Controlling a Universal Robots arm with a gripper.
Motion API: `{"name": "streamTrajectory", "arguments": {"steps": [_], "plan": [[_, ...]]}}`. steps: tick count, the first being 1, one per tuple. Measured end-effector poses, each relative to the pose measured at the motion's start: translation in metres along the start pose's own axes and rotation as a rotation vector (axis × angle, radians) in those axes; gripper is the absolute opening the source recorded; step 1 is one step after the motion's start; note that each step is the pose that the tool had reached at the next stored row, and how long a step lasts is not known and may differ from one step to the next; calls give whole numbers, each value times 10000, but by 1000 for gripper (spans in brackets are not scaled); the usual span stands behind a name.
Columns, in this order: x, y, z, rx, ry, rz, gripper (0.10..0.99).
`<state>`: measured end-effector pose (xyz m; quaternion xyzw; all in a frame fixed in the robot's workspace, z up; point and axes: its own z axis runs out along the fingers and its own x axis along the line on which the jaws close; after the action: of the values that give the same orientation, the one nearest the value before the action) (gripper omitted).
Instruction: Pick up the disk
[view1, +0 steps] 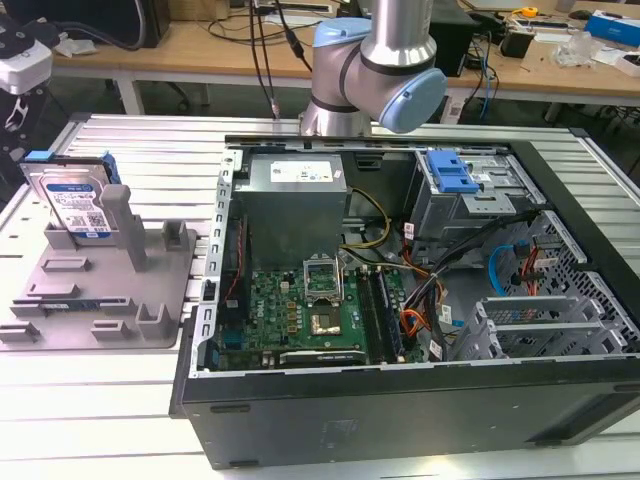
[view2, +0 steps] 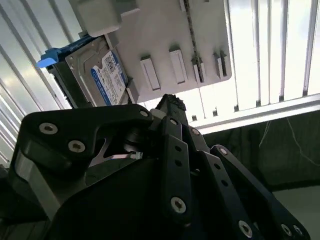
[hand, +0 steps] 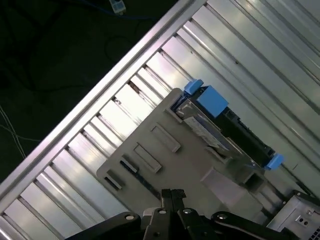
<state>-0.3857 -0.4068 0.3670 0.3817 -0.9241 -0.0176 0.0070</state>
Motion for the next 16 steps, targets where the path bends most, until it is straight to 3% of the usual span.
{"name": "streamTrajectory", "arguments": {"steps": [7, 14, 16], "plan": [[0, 0, 2, 0, 83, -2194, 106], [0, 0, 7, 1, 144, -3871, 114], [0, 0, 10, 0, 170, -4548, 235]]}}
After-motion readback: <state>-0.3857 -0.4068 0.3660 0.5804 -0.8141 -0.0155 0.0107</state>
